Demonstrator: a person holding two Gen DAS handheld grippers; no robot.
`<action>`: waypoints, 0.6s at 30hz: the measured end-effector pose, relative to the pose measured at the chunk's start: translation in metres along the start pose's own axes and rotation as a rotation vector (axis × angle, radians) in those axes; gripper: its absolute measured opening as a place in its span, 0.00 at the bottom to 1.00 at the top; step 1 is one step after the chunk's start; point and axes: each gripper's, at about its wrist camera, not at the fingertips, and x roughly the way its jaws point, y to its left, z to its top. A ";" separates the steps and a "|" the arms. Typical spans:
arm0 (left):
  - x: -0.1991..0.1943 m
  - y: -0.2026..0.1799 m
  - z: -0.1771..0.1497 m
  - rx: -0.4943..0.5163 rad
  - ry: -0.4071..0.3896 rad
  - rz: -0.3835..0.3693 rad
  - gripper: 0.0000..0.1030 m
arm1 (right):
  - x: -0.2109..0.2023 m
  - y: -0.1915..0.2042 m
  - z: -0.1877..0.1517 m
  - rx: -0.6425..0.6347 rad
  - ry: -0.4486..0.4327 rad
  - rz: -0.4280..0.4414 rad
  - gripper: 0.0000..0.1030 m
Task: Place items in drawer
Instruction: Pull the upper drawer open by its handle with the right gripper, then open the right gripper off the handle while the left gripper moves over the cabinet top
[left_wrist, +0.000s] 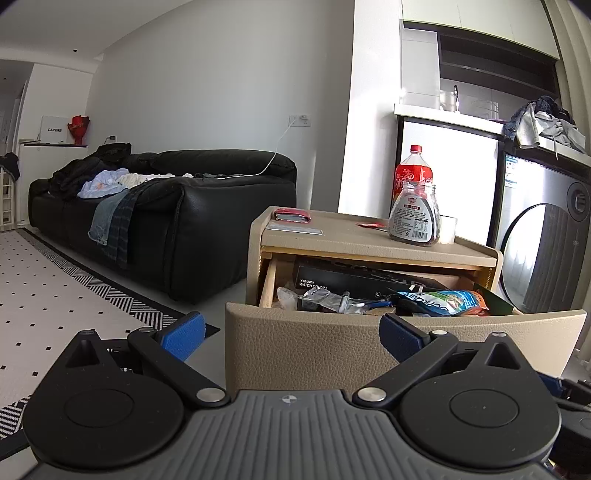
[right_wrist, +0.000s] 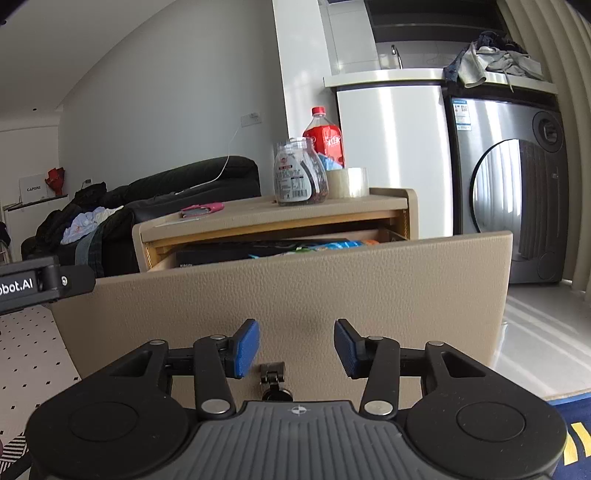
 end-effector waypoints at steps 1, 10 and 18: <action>0.002 0.000 0.002 0.004 -0.002 0.002 1.00 | -0.003 -0.002 0.005 0.004 -0.021 -0.005 0.56; 0.025 0.000 0.037 0.053 -0.060 -0.027 1.00 | -0.003 -0.014 0.035 0.010 -0.147 0.000 0.66; 0.050 -0.009 0.063 0.065 -0.075 -0.072 1.00 | 0.012 -0.012 0.044 -0.022 -0.163 0.005 0.68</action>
